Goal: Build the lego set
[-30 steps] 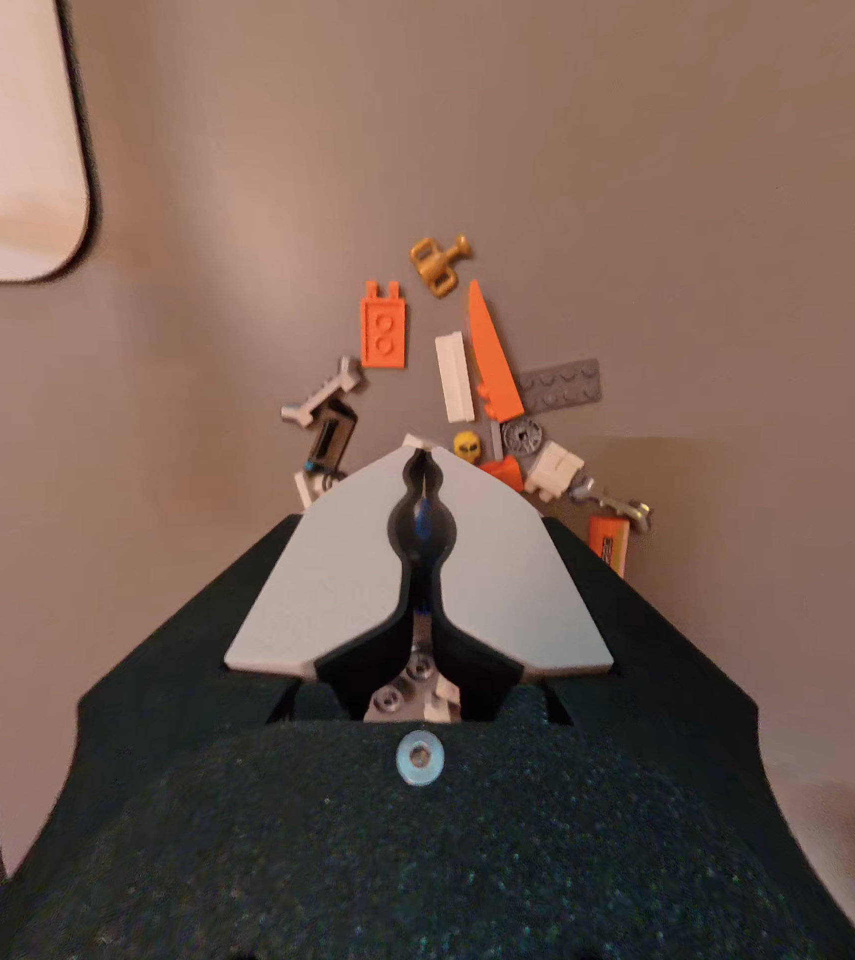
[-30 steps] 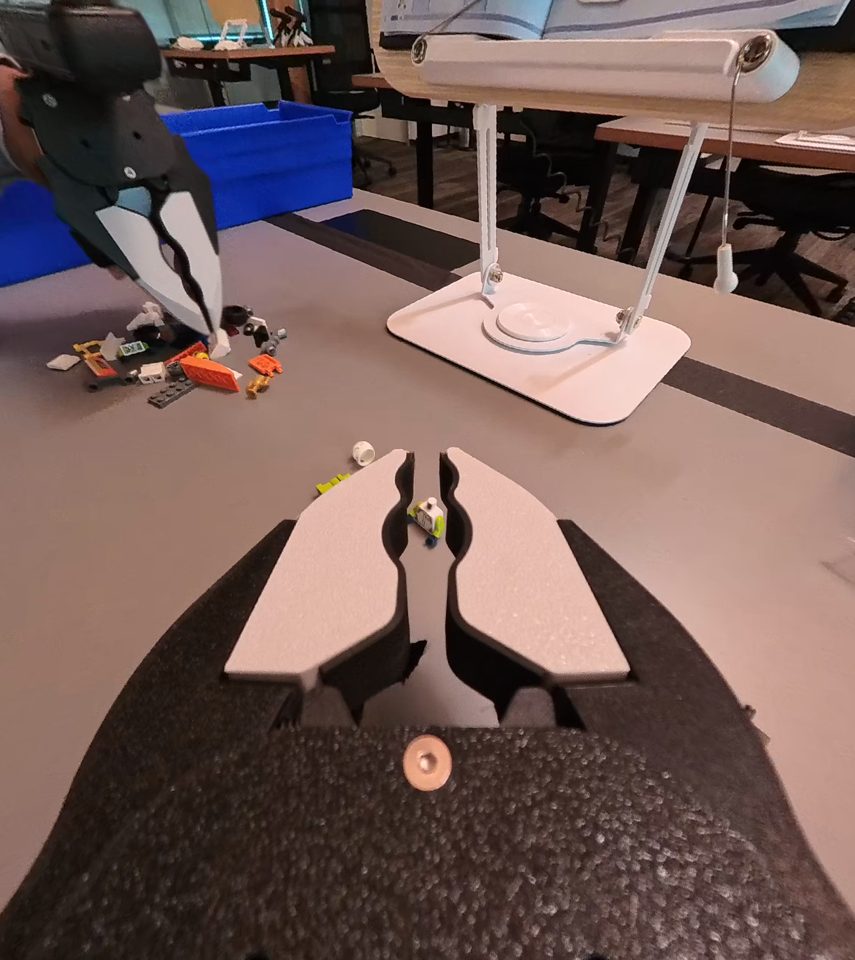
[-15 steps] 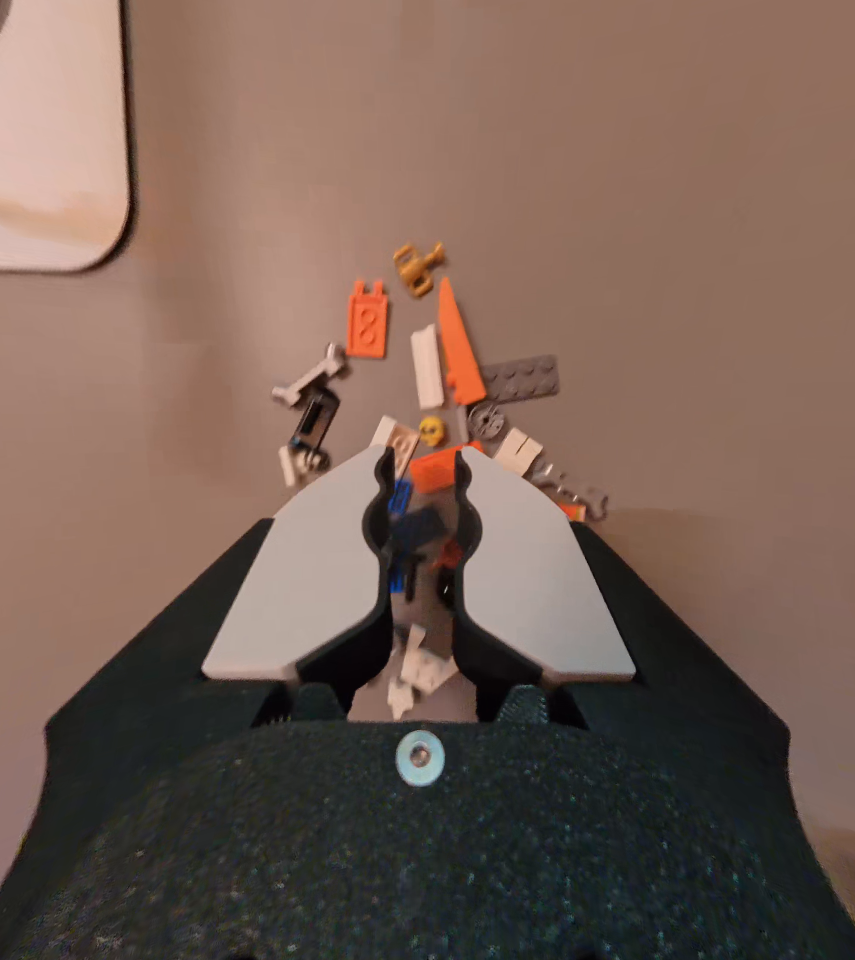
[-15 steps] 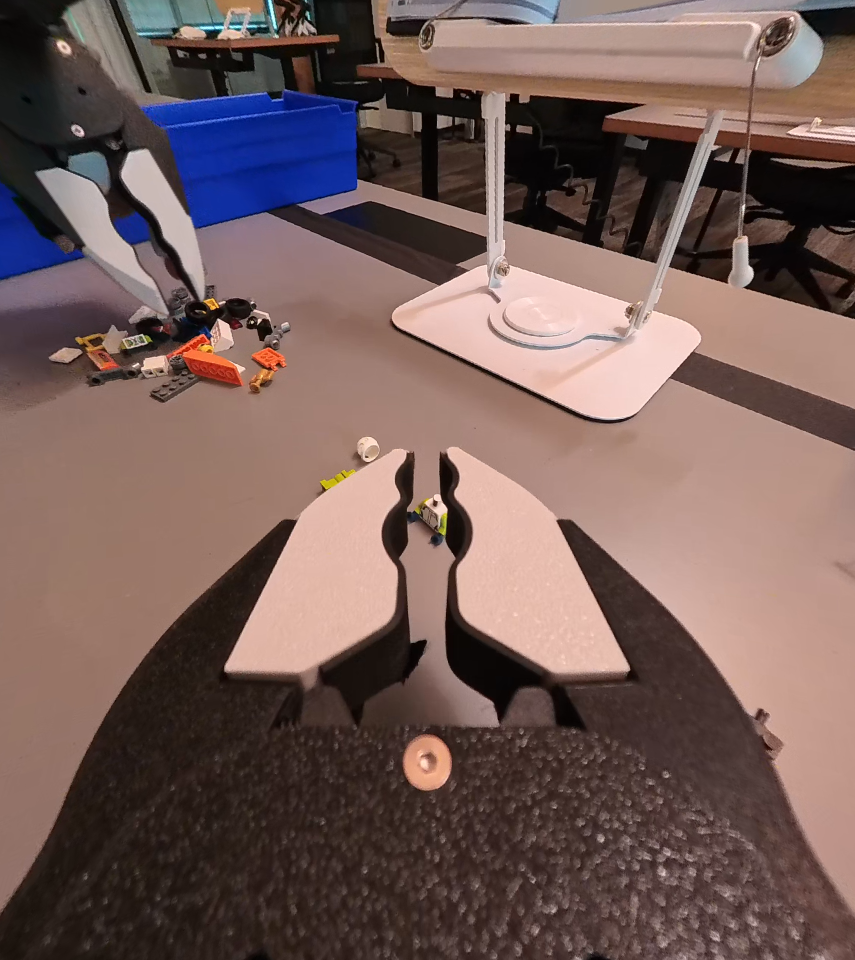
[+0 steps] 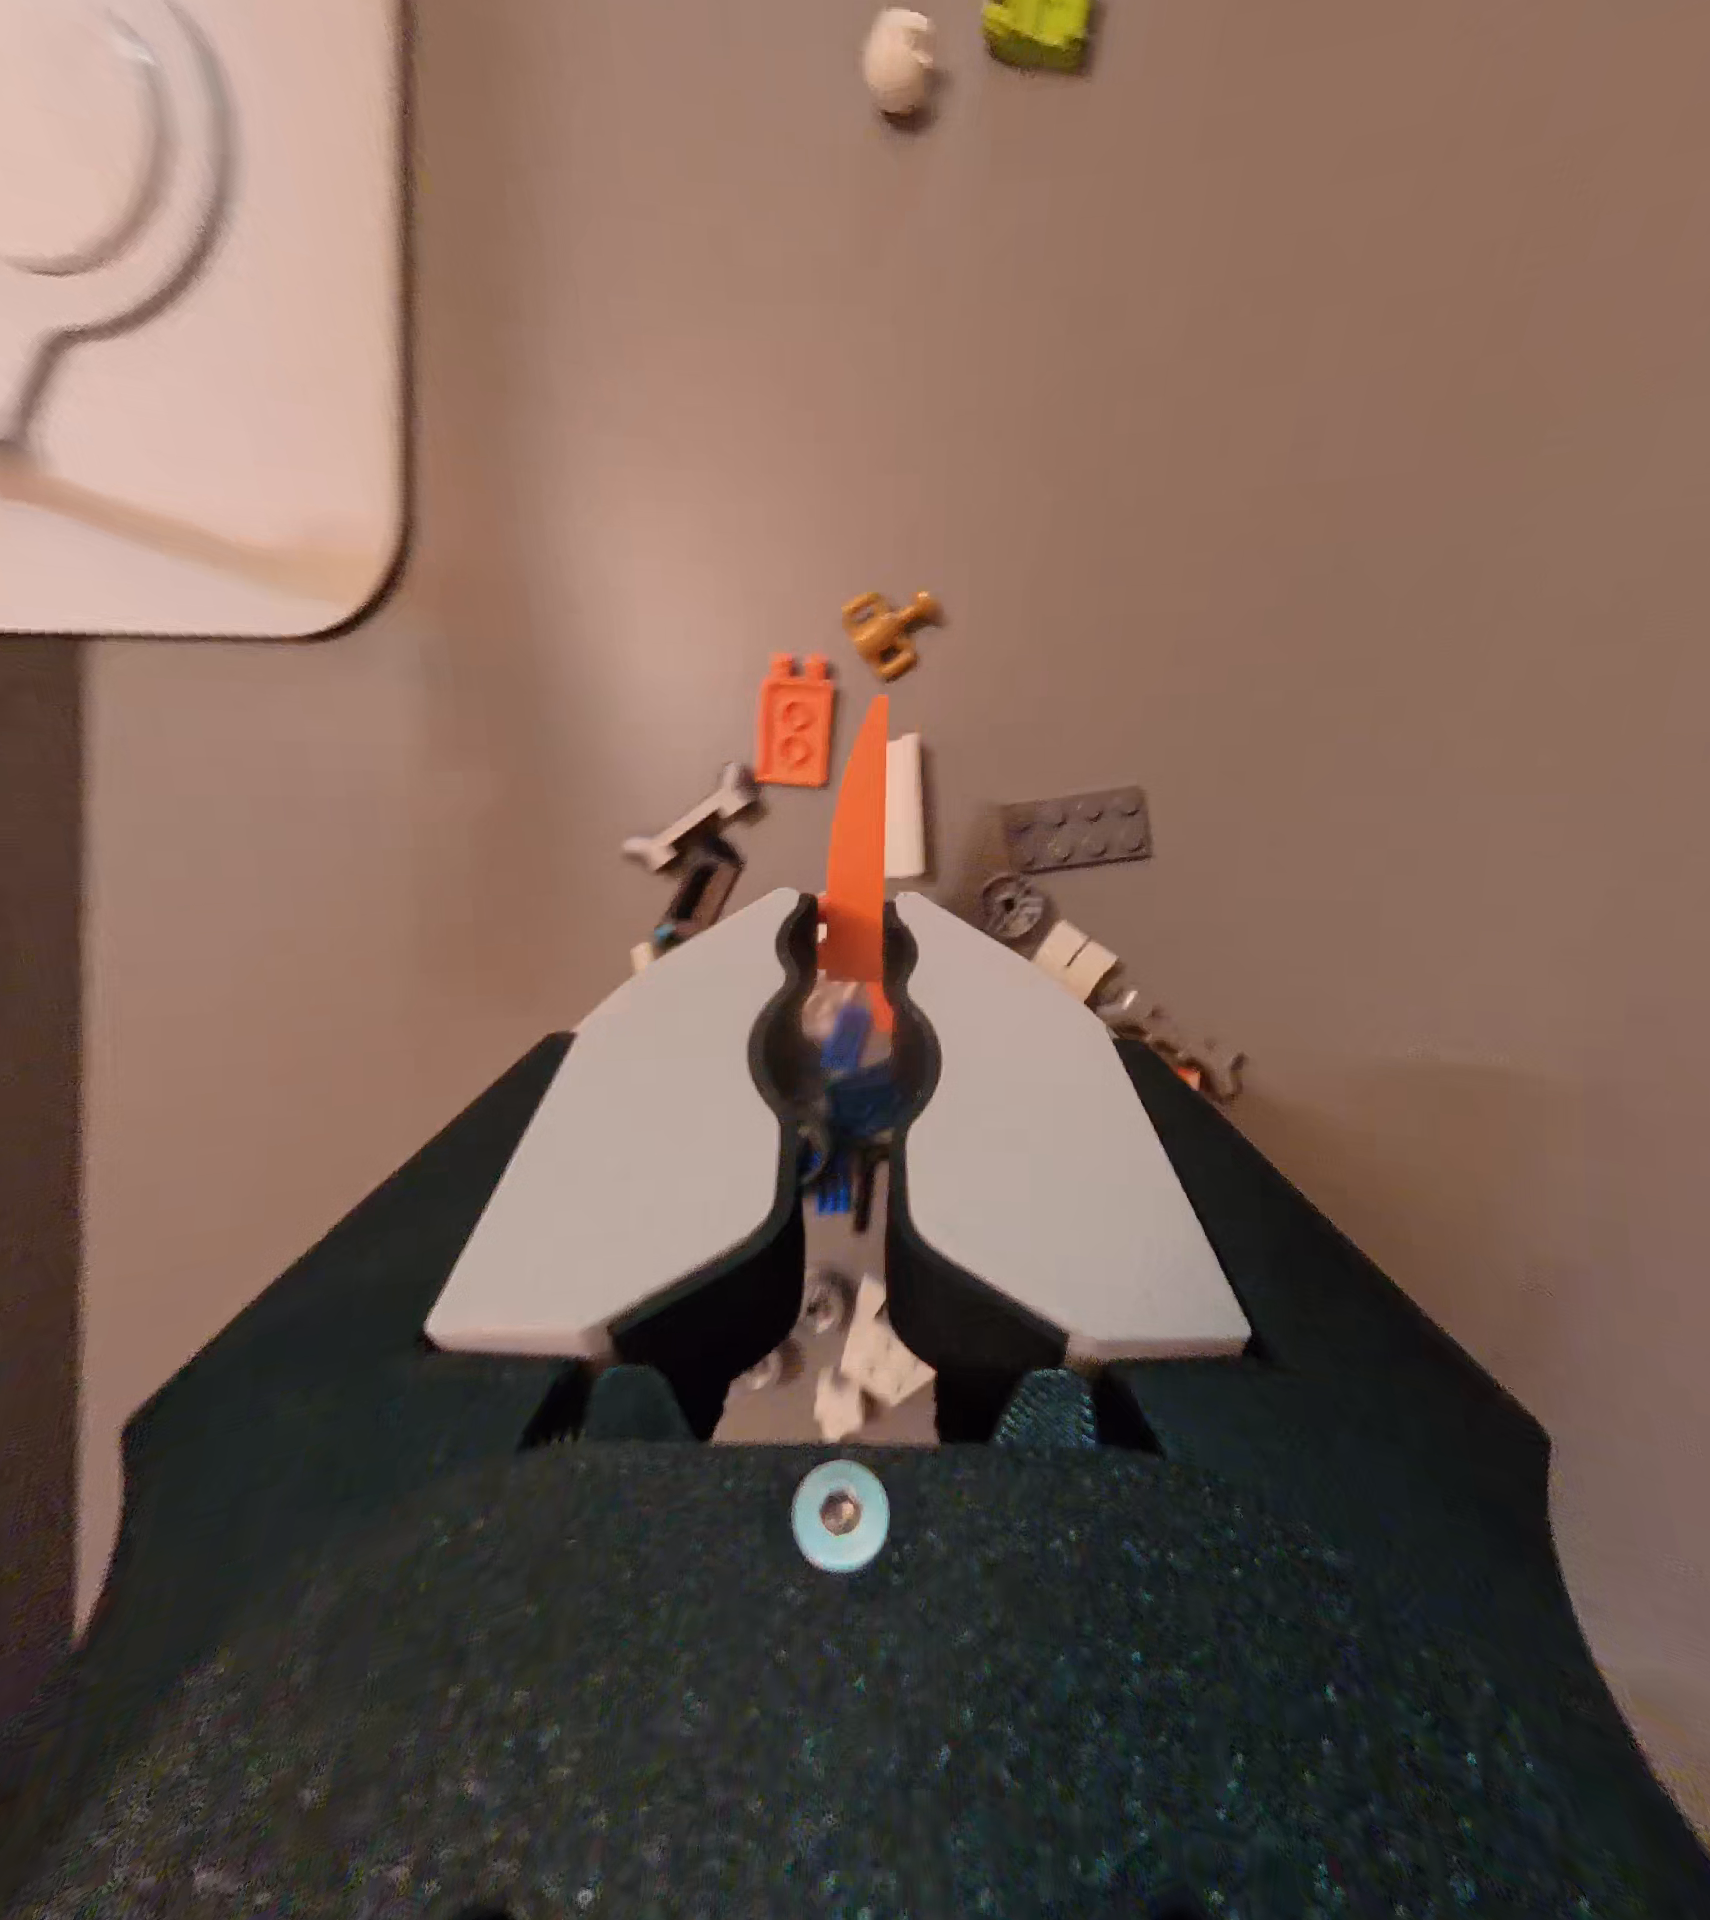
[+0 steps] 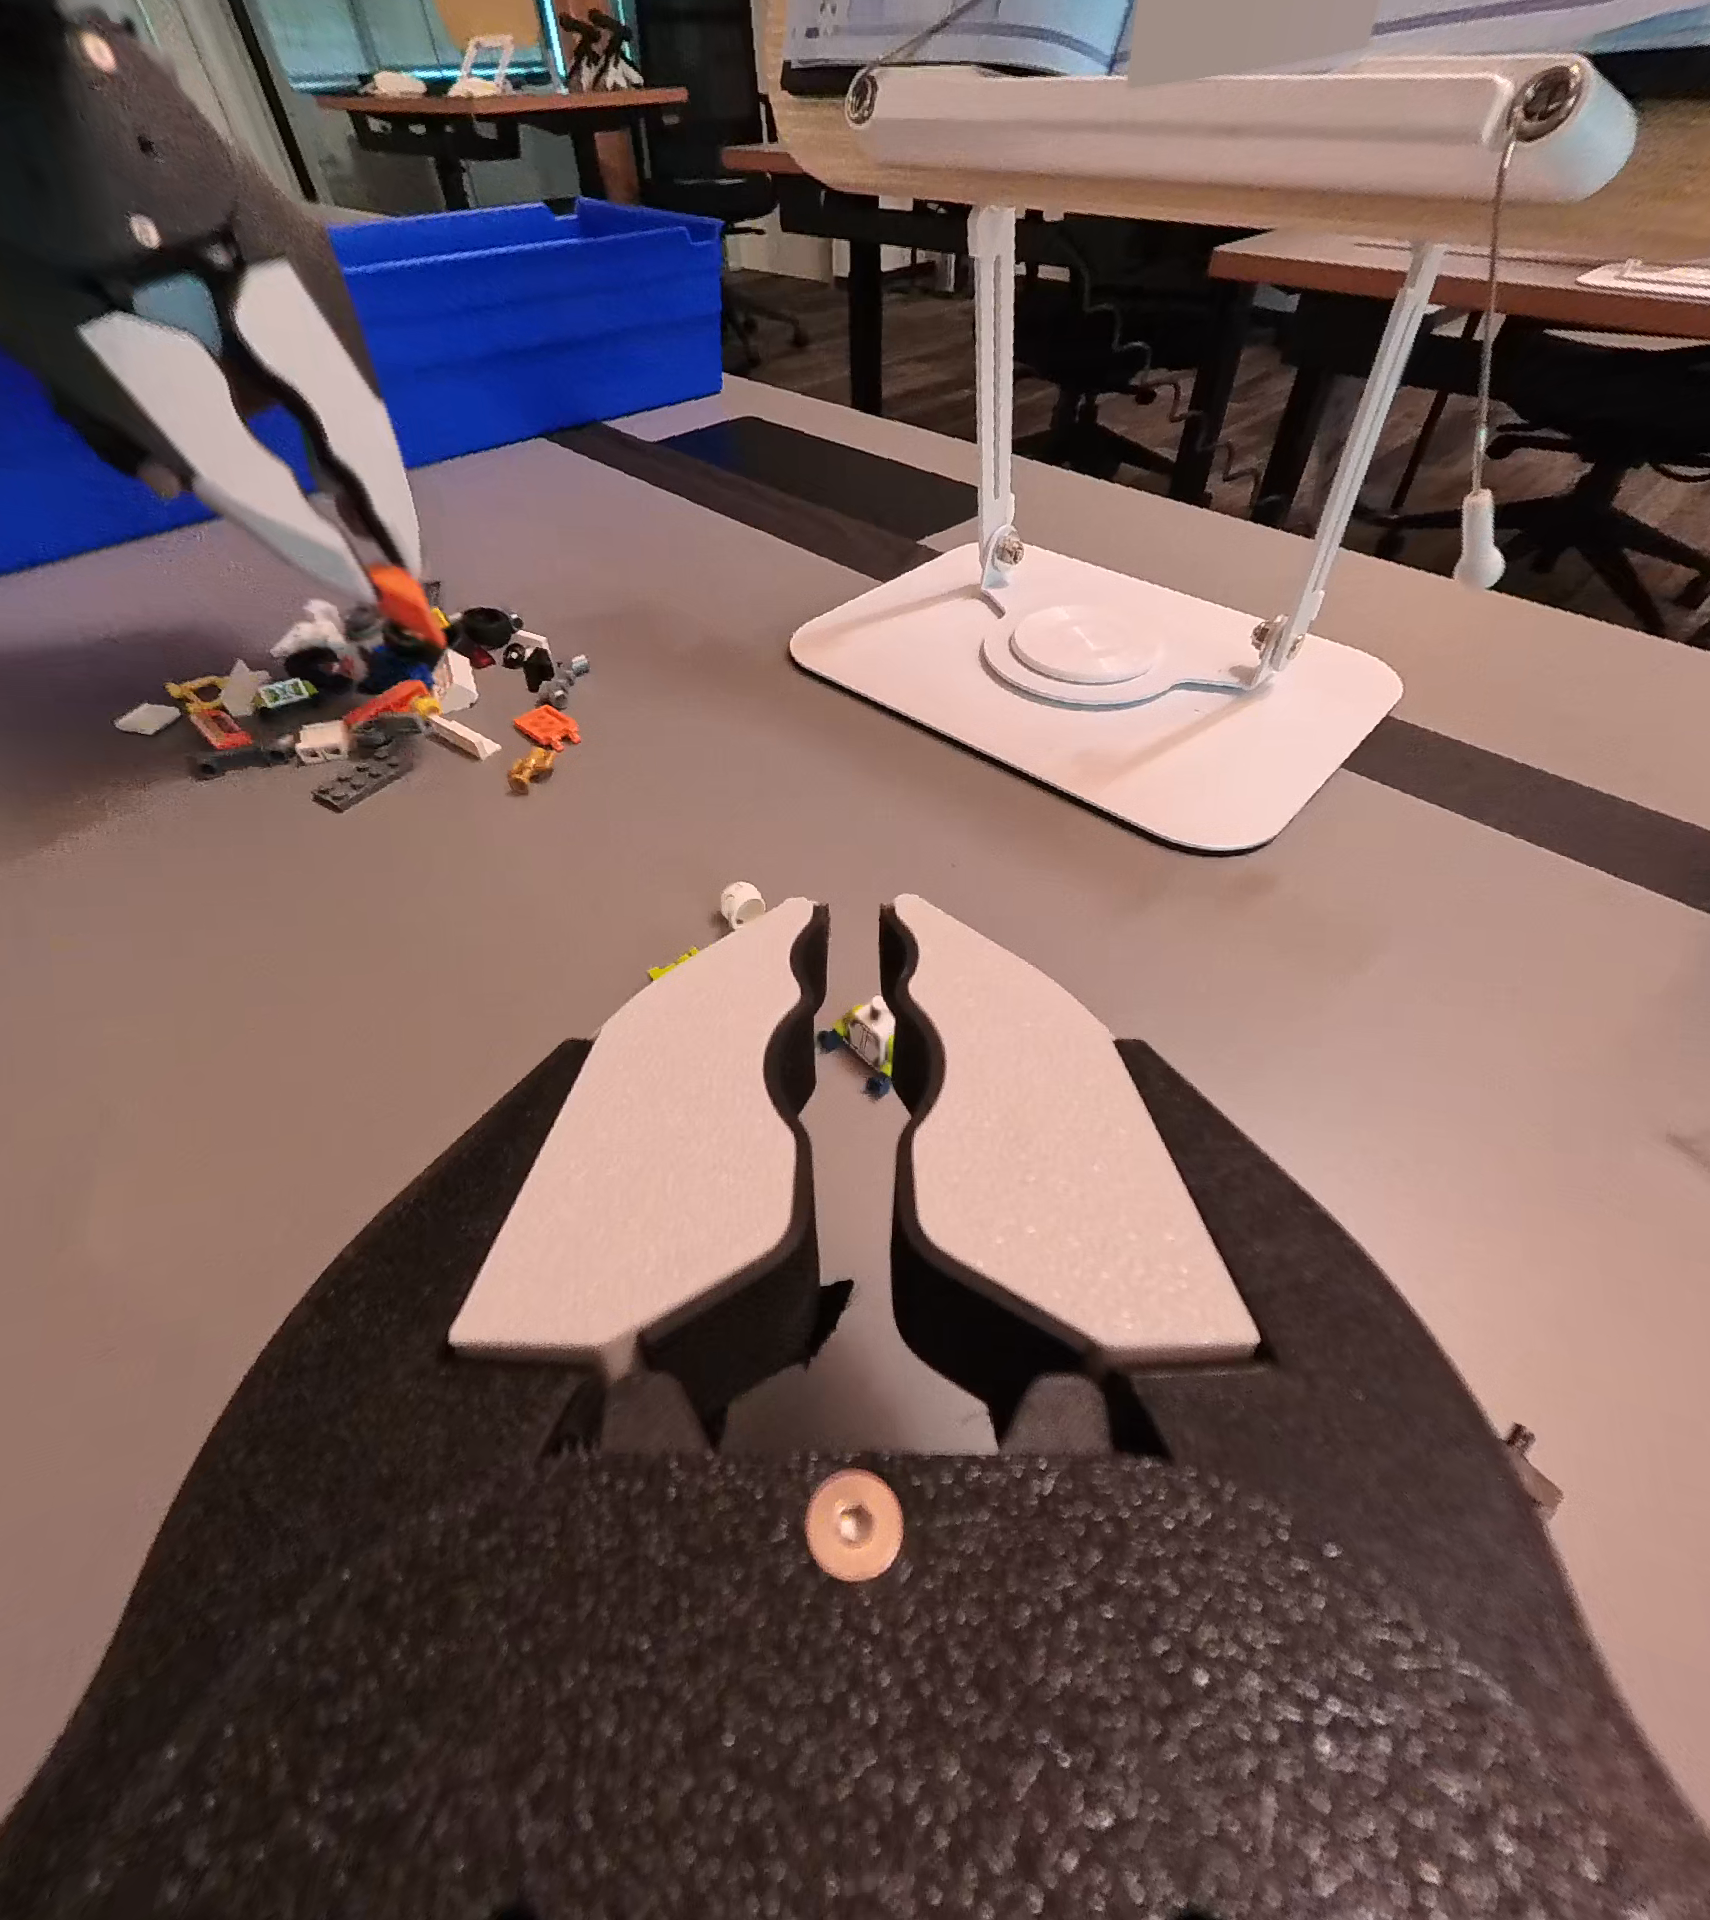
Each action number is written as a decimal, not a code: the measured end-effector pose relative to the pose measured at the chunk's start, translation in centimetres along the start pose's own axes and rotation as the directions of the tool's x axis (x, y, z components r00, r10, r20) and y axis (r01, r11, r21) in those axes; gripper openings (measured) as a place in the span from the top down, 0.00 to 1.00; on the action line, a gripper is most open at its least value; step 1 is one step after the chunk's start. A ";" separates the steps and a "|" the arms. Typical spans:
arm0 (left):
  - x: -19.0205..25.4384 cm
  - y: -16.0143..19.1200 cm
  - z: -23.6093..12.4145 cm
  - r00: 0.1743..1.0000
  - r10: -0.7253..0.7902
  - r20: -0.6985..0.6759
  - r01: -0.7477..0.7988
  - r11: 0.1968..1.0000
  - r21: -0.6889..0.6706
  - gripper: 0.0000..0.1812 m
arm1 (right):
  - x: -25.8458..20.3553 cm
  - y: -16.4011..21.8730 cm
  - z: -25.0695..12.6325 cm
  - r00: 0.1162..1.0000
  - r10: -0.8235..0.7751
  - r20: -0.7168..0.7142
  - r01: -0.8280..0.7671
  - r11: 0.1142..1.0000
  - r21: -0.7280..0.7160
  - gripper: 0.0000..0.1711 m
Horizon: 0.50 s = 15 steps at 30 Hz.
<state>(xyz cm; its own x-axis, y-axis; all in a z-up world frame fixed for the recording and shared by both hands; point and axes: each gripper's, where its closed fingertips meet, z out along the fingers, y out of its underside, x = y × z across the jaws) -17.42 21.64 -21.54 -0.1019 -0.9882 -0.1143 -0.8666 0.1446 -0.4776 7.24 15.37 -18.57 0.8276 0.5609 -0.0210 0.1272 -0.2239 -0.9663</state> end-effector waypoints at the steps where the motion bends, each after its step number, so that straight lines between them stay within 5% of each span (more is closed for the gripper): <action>1: -0.7 0.2 -1.0 0.999 -0.012 0.034 0.012 1.000 0.007 0.94 | -0.1 0.0 0.0 1.000 -0.003 0.002 0.003 1.000 -0.001 0.95; 9: -2.6 4.5 -3.8 0.982 -0.090 0.166 0.105 0.991 -0.084 0.94 | -0.2 0.0 0.0 1.000 -0.003 0.003 0.003 1.000 -0.002 0.95; 15: -0.9 7.7 -3.0 0.985 -0.123 0.121 0.144 0.973 -0.180 0.94 | -0.3 0.2 0.2 1.000 -0.005 0.006 0.005 1.000 -0.011 0.95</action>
<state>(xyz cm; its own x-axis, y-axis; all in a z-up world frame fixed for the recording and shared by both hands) -25.43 23.49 -22.51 0.0658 -0.9850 -0.1595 -0.9458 -0.0106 -0.3247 6.93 15.33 -18.84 0.8238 0.5666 -0.0176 0.1373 -0.2296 -0.9635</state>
